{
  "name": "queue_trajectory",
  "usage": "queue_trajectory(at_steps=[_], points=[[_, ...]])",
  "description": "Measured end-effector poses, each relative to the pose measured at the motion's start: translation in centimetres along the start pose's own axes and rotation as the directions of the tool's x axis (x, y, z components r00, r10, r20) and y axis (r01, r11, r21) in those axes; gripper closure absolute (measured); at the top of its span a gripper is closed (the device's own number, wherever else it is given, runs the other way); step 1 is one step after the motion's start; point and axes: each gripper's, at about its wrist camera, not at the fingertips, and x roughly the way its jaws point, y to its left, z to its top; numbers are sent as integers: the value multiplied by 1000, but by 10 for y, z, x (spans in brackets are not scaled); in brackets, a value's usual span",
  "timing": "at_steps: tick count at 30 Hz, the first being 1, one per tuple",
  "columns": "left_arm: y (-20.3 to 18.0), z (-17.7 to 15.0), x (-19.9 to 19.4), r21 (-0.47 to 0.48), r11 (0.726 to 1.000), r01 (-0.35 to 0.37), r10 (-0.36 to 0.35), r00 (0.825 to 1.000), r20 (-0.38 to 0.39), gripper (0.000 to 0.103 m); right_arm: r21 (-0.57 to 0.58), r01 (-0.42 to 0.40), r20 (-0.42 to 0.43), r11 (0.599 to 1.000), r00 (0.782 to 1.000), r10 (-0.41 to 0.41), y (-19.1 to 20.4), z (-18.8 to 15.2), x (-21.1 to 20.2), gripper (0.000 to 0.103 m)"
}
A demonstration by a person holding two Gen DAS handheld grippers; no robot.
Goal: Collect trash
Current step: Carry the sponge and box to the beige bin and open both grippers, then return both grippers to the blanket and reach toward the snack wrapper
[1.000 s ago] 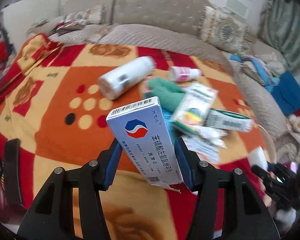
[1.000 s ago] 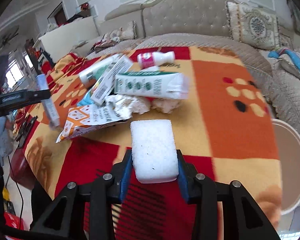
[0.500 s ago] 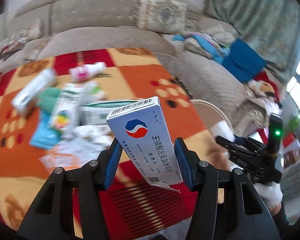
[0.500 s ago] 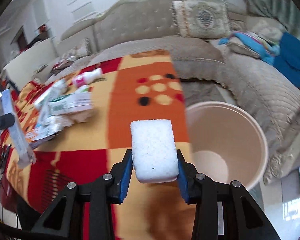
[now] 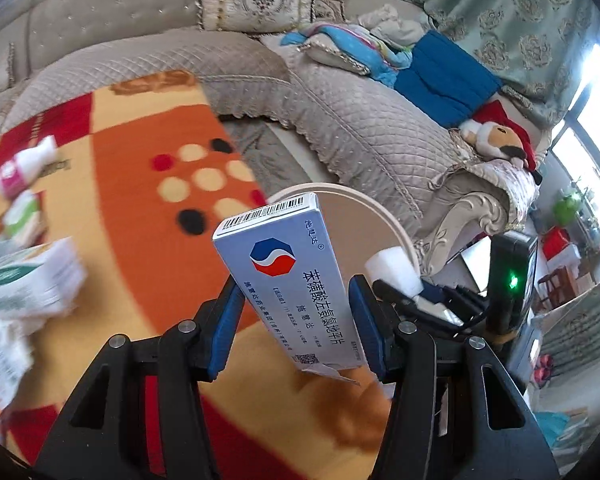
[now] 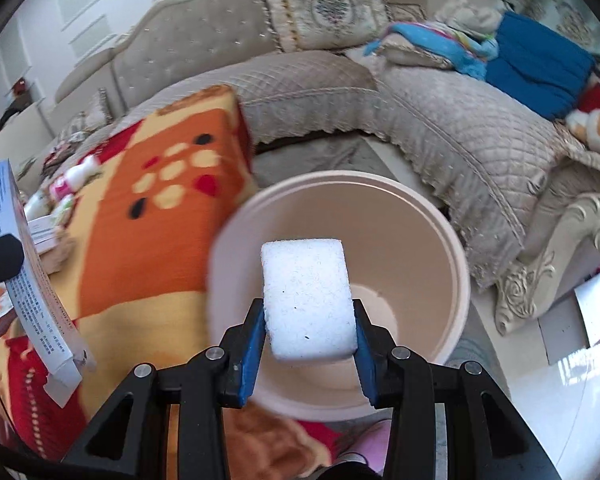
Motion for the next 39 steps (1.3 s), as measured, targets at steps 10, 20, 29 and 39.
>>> queue_trajectory(at_steps=[10,20,29,39], points=[[-11,20,49,-78,992,100,-99,995,22,46,131,34,-4,991,999,-34,-44,8,25,53],[-7,11,40,-43,999,-4,5,999,35,43,123,14,5,992,1000,-15,-37,6,19,34],[16,-8,18,-66,992,-104,108,993,53,43,64,10,25,998,1000,-12,-8,2,3,34],[51,-34,-20,-110,972,-206,216,972,89,43,-24,-34,65,999,997,36,43,4,-24,34]])
